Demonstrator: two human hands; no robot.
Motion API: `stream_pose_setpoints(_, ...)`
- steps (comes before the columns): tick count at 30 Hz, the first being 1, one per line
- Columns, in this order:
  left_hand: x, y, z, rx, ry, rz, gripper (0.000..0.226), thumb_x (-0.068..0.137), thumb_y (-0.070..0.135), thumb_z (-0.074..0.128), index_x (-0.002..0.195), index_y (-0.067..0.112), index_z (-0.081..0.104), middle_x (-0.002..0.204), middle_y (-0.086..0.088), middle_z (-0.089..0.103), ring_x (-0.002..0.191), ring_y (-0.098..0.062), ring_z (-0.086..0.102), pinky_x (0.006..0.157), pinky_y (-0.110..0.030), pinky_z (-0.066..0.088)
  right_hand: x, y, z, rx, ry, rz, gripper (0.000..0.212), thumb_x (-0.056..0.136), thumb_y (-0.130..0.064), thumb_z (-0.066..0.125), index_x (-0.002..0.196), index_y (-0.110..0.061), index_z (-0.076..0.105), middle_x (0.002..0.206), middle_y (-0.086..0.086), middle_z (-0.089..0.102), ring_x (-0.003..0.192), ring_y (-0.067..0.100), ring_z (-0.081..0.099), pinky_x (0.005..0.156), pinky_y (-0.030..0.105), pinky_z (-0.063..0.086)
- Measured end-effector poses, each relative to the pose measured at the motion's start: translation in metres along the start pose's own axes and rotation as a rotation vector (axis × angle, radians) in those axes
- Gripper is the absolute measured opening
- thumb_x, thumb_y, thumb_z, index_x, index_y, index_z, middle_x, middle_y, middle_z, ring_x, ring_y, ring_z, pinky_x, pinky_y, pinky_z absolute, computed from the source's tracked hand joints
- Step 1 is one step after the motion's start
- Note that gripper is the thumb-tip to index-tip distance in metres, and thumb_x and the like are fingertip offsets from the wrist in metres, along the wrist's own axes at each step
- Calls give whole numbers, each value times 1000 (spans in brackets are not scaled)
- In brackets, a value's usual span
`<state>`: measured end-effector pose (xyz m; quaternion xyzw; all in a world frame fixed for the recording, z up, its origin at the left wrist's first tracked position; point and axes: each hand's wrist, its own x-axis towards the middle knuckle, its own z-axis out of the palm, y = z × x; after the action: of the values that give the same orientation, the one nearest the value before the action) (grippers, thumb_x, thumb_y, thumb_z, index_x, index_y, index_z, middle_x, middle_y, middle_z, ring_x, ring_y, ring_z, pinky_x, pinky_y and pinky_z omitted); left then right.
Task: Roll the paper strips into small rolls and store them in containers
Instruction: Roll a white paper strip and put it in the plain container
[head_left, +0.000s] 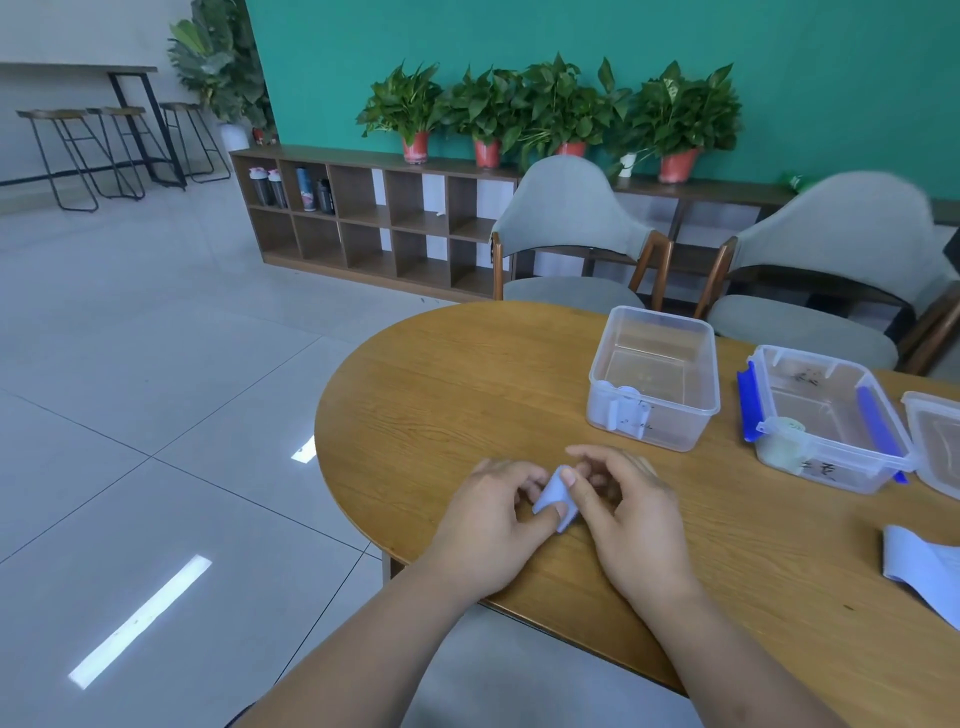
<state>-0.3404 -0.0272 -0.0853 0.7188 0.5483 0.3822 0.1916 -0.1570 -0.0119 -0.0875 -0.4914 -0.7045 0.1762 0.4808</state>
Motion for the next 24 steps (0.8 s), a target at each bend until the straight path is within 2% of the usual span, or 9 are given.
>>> stream_pose_setpoints(2, 4, 5, 4, -127, 1, -79, 19, 92, 39, 73, 110, 34, 72, 96, 18, 68, 98, -3, 54, 81, -13, 41, 0, -4, -3, 4, 30, 0, 18, 99, -34, 66, 116, -35, 72, 102, -24, 67, 104, 8, 62, 90, 16, 46)
stream_pose_setpoints(5, 11, 6, 9, -345, 0, -162, 16, 94, 33, 73, 109, 29, 75, 92, 15, 73, 82, -1, 57, 78, -17, 44, 0, -7, -1, -51, -12, -40, 21, 102, -30, 63, 122, -32, 70, 117, -24, 62, 117, 6, 56, 100, 15, 40)
stream_pose_setpoints(8, 10, 8, 9, -463, -4, -176, 13, 96, 23, 73, 108, 25, 77, 87, 13, 73, 76, -4, 56, 74, -17, 46, 0, -6, -1, -55, -33, -56, 38, 92, -30, 73, 129, -29, 67, 131, -21, 57, 129, 6, 51, 108, 15, 35)
stream_pose_setpoints(10, 9, 10, 6, -540, 5, -198, 15, 98, 19, 71, 111, 24, 77, 92, 8, 77, 82, -12, 64, 79, -19, 50, 0, -7, -2, -58, -48, -64, 51, 85, -24, 80, 134, -28, 64, 138, -21, 54, 135, 7, 48, 112, 16, 34)
stream_pose_setpoints(13, 8, 11, 2, -655, 2, -249, 17, 99, 18, 71, 115, 23, 75, 96, -1, 79, 88, -10, 70, 83, -21, 53, -1, -10, -3, -136, -91, -75, 78, 77, -27, 85, 147, -34, 51, 146, -25, 49, 139, 4, 42, 114, 18, 33)
stream_pose_setpoints(16, 8, 9, 3, -671, -20, -251, 22, 97, 20, 73, 118, 25, 73, 92, -4, 78, 84, -12, 70, 86, -29, 54, -1, -10, -2, -170, -88, -91, 84, 77, -31, 89, 150, -38, 48, 140, -27, 54, 137, 2, 44, 113, 24, 39)
stream_pose_setpoints(19, 9, 8, 5, -668, -25, -253, 25, 95, 25, 74, 119, 26, 71, 90, -5, 78, 86, -15, 70, 88, -31, 53, -2, -9, -3, -115, -48, -82, 82, 76, -26, 92, 147, -37, 53, 130, -26, 60, 130, 1, 50, 109, 26, 44)
stream_pose_setpoints(24, 9, 6, 5, -650, -56, -241, 27, 95, 25, 73, 122, 25, 69, 90, -6, 78, 87, -16, 69, 90, -31, 53, -3, -7, -3, -60, -30, -69, 84, 72, -24, 95, 145, -37, 55, 125, -24, 63, 123, 3, 57, 106, 30, 48)
